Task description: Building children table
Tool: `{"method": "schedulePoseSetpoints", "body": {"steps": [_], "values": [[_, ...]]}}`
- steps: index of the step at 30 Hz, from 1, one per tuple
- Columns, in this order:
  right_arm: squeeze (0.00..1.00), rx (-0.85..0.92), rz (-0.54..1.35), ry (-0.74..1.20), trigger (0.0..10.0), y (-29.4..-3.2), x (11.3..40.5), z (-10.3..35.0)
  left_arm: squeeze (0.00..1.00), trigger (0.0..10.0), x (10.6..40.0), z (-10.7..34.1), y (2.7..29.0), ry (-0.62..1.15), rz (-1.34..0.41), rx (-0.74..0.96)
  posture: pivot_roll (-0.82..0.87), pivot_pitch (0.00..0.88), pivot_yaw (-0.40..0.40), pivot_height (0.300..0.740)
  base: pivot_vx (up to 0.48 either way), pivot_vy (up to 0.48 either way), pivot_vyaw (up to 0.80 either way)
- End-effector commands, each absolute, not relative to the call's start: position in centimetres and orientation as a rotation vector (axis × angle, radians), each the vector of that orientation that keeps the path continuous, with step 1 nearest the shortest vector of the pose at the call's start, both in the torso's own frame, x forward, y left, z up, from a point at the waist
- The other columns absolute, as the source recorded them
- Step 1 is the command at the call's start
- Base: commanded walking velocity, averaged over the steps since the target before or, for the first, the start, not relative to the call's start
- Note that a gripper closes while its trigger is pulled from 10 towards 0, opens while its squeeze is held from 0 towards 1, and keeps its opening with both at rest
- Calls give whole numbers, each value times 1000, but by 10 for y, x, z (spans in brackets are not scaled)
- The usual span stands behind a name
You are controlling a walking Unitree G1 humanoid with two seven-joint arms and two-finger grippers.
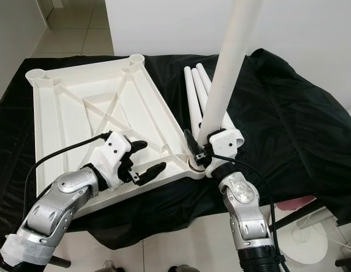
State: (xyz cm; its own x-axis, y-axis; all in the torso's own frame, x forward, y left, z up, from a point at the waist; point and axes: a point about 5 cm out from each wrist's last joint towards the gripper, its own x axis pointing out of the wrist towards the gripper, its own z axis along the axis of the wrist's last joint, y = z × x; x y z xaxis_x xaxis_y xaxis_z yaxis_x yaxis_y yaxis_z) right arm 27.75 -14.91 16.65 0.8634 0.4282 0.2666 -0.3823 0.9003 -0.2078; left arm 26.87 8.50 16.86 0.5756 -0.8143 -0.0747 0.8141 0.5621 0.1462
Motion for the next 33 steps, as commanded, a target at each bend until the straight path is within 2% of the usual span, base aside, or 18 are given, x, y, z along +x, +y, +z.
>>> {"method": "schedulePoseSetpoints", "body": {"steps": [1, 7, 16, 26, 33], "values": [[0, -154, 429, -237, 10000, -153, 275, 150, 0, 10000, 267, 170, 86, -8, -927, 191, -15, 105, -37, 740, 0, 0, 0], [0, -182, 492, -241, 10000, -155, 270, 140, 0, 10000, 264, 168, 85, 41, -974, 122, -15, 99, -30, 740, 0, 0, 0], [0, -196, 533, -211, 10000, -152, 275, 132, 0, 10000, 266, 169, 85, 33, -982, 146, -11, 83, -27, 740, 0, 0, 0], [0, -150, 520, -182, 10000, -150, 287, 132, 0, 10000, 271, 174, 87, 39, -964, 145, 1, 80, -28, 740, 0, 0, 0], [0, -114, 491, -82, 10000, -150, 294, 121, 0, 10000, 271, 176, 86, 29, -962, 152, 7, 81, -28, 740, 0, 0, 0]]}}
